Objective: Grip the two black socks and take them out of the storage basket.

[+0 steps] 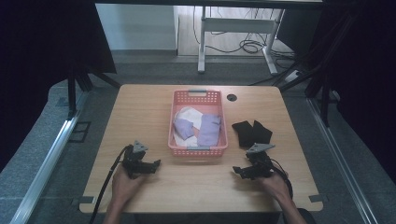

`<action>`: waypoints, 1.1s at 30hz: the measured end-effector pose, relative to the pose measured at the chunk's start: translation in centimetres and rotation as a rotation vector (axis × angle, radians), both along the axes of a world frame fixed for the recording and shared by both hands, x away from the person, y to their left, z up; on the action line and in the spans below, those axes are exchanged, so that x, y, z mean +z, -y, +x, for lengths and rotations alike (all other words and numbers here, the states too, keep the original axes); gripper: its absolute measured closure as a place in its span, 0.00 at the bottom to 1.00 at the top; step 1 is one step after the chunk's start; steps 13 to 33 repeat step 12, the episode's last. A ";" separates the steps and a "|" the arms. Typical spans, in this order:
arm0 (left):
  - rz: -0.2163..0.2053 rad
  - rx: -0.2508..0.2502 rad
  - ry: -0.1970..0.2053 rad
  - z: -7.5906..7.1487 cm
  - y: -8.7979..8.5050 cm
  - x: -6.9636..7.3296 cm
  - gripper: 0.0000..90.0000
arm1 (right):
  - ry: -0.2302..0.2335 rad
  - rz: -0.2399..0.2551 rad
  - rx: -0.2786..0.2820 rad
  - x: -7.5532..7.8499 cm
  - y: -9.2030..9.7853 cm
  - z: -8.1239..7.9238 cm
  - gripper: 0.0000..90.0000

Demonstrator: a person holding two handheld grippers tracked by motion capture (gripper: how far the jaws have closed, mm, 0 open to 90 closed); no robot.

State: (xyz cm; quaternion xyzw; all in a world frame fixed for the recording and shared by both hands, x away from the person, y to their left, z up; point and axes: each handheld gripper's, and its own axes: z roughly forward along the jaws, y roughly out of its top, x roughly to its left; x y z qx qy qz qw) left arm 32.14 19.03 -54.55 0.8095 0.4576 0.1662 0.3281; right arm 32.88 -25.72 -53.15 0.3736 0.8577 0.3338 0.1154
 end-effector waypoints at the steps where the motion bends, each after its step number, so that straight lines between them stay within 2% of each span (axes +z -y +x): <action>1: 0.000 0.000 0.000 0.0 0.0 0.0 0.11 | 0.011 -0.005 0.003 -0.2 0.0 0.0 0.16; 5: 0.000 0.000 0.000 0.0 0.0 0.0 0.11 | 0.063 -0.006 0.032 -0.7 0.0 -0.2 0.14; 10: 0.000 0.000 0.000 0.0 0.0 0.0 0.11 | 0.084 0.015 0.033 -1.1 0.1 -0.3 0.10; 33: 0.000 0.000 0.000 0.0 0.0 0.0 0.11 | 0.085 0.016 0.033 -1.1 0.0 -0.3 0.08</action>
